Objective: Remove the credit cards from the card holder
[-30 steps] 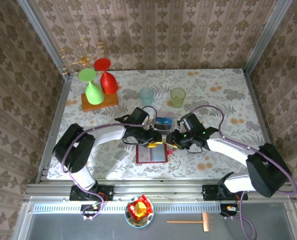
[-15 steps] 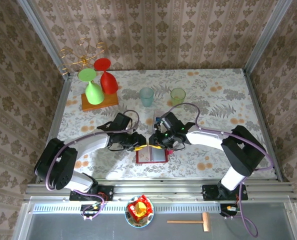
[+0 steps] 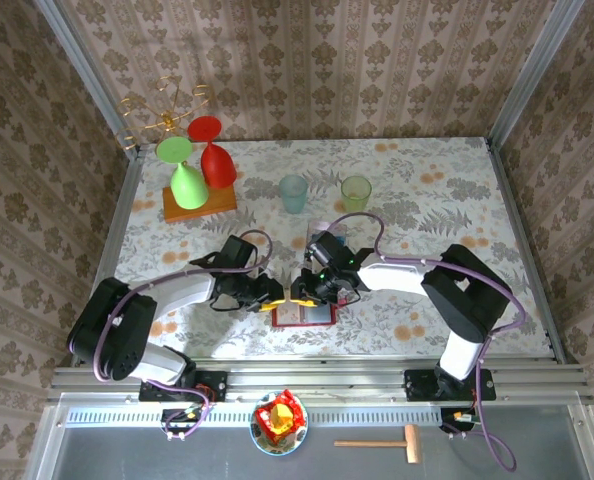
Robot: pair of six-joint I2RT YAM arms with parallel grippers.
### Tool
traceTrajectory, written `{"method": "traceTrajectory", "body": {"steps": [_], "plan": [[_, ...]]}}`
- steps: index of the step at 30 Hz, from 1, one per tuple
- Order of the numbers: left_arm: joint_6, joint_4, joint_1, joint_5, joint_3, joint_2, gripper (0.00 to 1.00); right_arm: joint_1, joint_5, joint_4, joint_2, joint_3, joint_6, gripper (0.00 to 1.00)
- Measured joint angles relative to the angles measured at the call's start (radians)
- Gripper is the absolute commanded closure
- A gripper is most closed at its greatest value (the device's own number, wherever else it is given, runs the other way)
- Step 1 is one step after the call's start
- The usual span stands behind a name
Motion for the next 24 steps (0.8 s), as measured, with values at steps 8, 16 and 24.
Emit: {"method": "traceTrajectory", "body": {"steps": [8, 16, 24], "plan": [[0.018, 0.016, 0.018, 0.003, -0.014, 0.018, 0.71, 0.008, 0.000, -0.002, 0.035, 0.019, 0.000, 0.73], [0.026, 0.021, 0.026, 0.012, -0.020, 0.037, 0.73, 0.010, 0.000, -0.013, 0.042, 0.037, -0.001, 0.73], [0.033, 0.029, 0.033, 0.016, -0.026, 0.037, 0.73, 0.018, 0.004, -0.057, 0.047, 0.055, -0.009, 0.73]]}}
